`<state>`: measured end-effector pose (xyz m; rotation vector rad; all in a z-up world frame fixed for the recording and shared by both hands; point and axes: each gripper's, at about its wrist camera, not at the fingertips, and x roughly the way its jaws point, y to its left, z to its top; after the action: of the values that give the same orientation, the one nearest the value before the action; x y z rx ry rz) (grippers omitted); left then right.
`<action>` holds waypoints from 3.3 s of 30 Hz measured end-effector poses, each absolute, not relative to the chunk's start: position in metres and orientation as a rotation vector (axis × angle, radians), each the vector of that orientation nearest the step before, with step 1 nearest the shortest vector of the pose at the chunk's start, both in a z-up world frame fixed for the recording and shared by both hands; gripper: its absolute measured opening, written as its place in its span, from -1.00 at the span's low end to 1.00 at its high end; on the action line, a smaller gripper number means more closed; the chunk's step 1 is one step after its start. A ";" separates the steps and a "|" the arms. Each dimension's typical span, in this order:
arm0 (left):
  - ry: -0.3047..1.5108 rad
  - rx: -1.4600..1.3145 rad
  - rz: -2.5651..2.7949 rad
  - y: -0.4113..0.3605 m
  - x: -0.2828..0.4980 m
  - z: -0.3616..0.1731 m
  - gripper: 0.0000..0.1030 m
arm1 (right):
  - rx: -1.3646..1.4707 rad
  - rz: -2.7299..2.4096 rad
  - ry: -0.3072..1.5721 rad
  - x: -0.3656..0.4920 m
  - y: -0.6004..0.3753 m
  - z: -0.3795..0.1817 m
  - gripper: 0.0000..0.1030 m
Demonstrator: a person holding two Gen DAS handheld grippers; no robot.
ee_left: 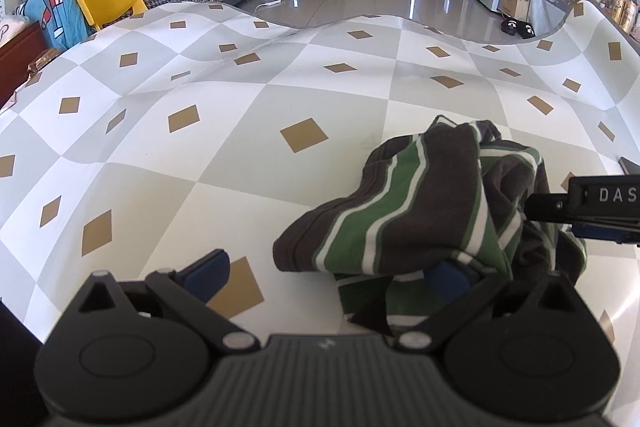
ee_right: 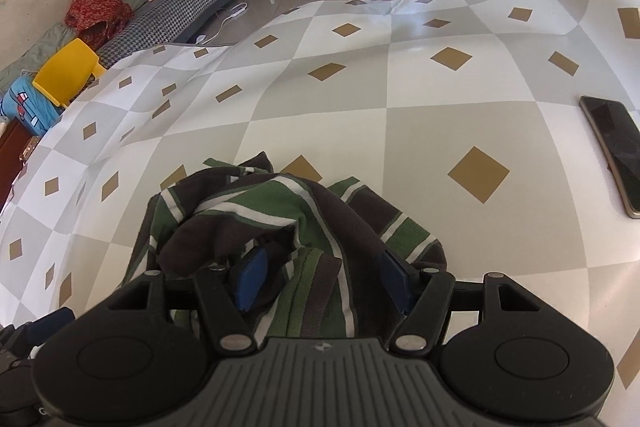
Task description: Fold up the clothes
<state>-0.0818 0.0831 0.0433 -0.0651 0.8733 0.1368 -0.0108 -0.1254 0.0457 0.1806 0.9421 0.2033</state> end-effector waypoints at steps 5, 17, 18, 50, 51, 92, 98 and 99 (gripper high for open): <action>0.879 -0.087 0.110 0.075 -0.089 0.053 1.00 | 0.198 0.172 0.944 -0.016 -0.143 0.049 0.22; 0.891 -0.117 0.044 0.054 -0.094 0.061 1.00 | 0.259 0.086 1.011 -0.010 -0.166 0.030 0.22; 0.895 -0.116 0.040 0.052 -0.094 0.060 1.00 | 0.255 0.084 1.014 -0.010 -0.166 0.029 0.22; 1.046 -0.028 0.051 0.021 -0.037 -0.011 1.00 | 0.188 0.008 1.048 0.005 -0.148 0.002 0.31; 1.047 -0.031 0.055 0.022 -0.034 -0.012 1.00 | 0.197 0.010 1.047 0.006 -0.149 0.002 0.31; 1.094 -0.045 0.117 0.025 -0.053 0.009 1.00 | 0.012 0.118 1.056 -0.025 -0.129 0.024 0.31; 1.108 -0.042 0.118 0.026 -0.063 0.006 1.00 | 0.001 0.132 1.066 -0.034 -0.127 0.023 0.31; 1.107 -0.040 0.118 0.026 -0.064 0.006 1.00 | 0.003 0.134 1.068 -0.035 -0.127 0.023 0.31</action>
<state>-0.0644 0.0262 0.0059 -0.0404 1.1073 0.1181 -0.0348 -0.1267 0.0226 0.0030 1.0680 0.1337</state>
